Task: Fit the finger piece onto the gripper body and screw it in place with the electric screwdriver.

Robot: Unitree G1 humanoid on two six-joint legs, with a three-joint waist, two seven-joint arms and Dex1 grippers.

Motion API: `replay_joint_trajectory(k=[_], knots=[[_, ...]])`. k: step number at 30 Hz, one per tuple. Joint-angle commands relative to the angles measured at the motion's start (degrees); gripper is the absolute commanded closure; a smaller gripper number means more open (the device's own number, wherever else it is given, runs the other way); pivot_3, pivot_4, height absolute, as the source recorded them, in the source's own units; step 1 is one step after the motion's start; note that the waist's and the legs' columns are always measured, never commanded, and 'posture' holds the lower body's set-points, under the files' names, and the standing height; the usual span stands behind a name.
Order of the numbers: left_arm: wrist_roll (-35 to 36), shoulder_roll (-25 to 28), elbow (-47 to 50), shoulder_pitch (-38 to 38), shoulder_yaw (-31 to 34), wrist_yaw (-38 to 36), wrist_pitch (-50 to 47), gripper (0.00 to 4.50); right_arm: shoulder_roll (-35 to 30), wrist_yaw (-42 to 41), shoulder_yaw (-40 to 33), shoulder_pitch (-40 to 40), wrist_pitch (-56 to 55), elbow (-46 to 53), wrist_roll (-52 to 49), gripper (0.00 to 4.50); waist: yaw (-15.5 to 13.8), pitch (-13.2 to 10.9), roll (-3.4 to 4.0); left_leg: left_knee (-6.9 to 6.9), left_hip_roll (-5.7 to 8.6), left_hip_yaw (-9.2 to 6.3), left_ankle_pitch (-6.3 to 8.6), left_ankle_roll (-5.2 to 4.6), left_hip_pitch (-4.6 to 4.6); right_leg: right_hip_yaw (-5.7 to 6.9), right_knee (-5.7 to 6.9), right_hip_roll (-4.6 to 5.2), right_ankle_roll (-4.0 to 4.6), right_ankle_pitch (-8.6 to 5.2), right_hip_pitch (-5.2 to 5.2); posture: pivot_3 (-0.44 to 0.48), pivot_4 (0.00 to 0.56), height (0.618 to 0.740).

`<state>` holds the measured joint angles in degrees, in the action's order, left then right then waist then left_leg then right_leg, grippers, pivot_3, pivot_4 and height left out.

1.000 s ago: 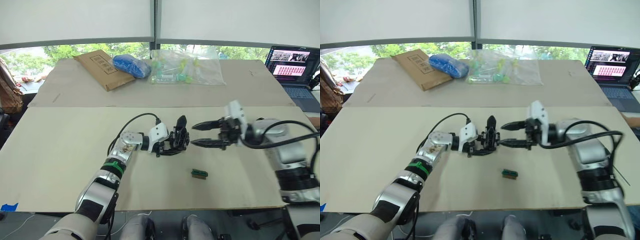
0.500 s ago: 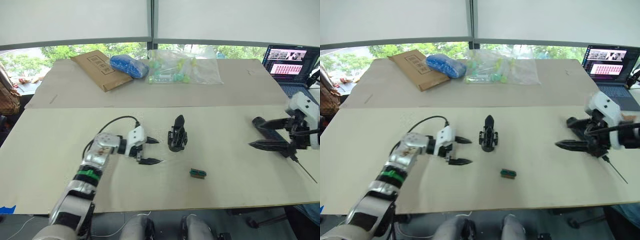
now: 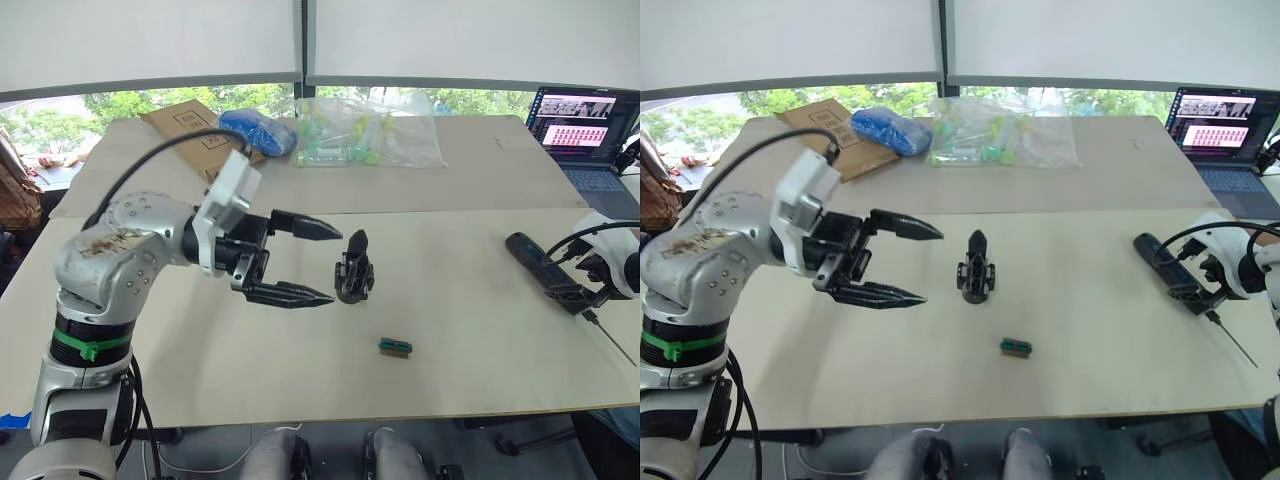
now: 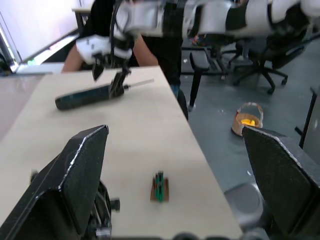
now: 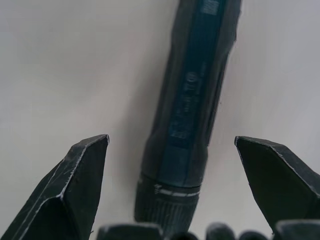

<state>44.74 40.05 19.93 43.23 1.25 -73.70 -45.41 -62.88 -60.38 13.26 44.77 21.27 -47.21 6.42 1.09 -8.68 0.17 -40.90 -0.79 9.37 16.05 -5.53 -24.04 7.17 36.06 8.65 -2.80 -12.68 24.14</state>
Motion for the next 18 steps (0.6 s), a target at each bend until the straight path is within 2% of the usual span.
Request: replay_joint_trajectory(k=[1, 2, 3, 7, 10, 12, 14, 18], knots=[[2.4, 1.1, 2.8, 0.4, 1.4, 1.7, -0.9, 0.00, 0.9, 2.5, 0.9, 3.4, -5.5, -8.4, 4.1, 0.02, 0.0, 0.0, 0.01, -0.01, 0.00, 0.02, 0.00, 0.00, 0.00, 0.00, 0.00, -0.01, 0.00, 0.00, 0.00, 0.000, 0.150, 0.732], [2.9, 1.4, 3.2, 0.2, 1.5, 1.9, -1.1, 0.00, 1.6, 2.6, 0.8, 4.3, -6.0, -10.7, 4.5, 0.02, 0.0, 0.0, 0.01, -0.01, 0.01, 0.03, 0.00, 0.01, 0.00, -0.01, 0.01, -0.01, 0.00, 0.00, -0.01, 0.000, 0.150, 0.732], [3.4, 1.8, 3.6, 0.0, 1.7, 2.1, -1.4, 0.00, 2.4, 1.8, 0.8, 5.0, -6.2, -12.7, 4.6, 0.26, 0.1, 0.0, 0.01, -0.02, 0.01, 0.05, 0.00, 0.01, 0.00, -0.02, 0.01, -0.01, 0.00, 0.00, -0.01, 0.000, 0.150, 0.732], [3.5, 3.0, 4.2, -0.9, 1.3, 2.3, -0.4, 0.00, 3.4, -2.8, 0.3, 6.2, -10.3, -16.2, 4.3, 1.56, 0.1, 0.0, 0.01, -0.01, 0.00, 0.06, 0.00, 0.01, 0.11, -0.05, -0.01, -0.05, 0.01, 0.01, -0.11, 0.000, 0.150, 0.732], [3.2, 3.5, 4.1, -1.3, 0.9, 2.3, 0.5, 0.00, 2.9, -12.3, -1.4, 6.8, -10.4, -13.6, 1.2, 2.53, 0.2, 0.0, 0.01, 0.01, 0.00, 0.07, 0.00, 0.02, 0.16, -0.08, -0.02, -0.10, 0.01, 0.01, -0.12, 0.000, 0.150, 0.732], [2.4, 3.8, 3.8, -1.5, 0.5, 2.0, 1.3, 0.00, 1.8, -22.7, -1.9, 4.8, -8.6, -6.0, -2.1, 2.62, 0.2, 0.0, 0.06, 0.02, -0.03, 0.09, -0.01, 0.04, 0.17, -0.11, -0.03, -0.14, 0.02, 0.01, -0.12, 0.000, 0.150, 0.732], [1.9, 4.2, 3.8, -1.8, 0.1, 1.5, 2.0, 0.00, 0.8, -29.2, -2.4, 1.2, -7.3, 2.1, -4.6, 2.62, 0.1, -0.1, 0.13, 0.05, -0.03, 0.09, -0.02, 0.05, 0.17, -0.12, -0.01, -0.15, 0.03, 0.01, -0.09, 0.000, 0.150, 0.732], [1.5, 4.9, 3.8, -2.0, -1.0, 0.0, 3.3, 0.00, -0.3, -29.5, -2.0, -5.6, -7.6, 14.7, -4.3, 2.62, -0.3, -0.1, 0.18, 0.04, -0.03, 0.11, -0.02, 0.06, 0.17, -0.13, 0.02, -0.14, 0.04, 0.01, -0.07, 0.000, 0.150, 0.732]])
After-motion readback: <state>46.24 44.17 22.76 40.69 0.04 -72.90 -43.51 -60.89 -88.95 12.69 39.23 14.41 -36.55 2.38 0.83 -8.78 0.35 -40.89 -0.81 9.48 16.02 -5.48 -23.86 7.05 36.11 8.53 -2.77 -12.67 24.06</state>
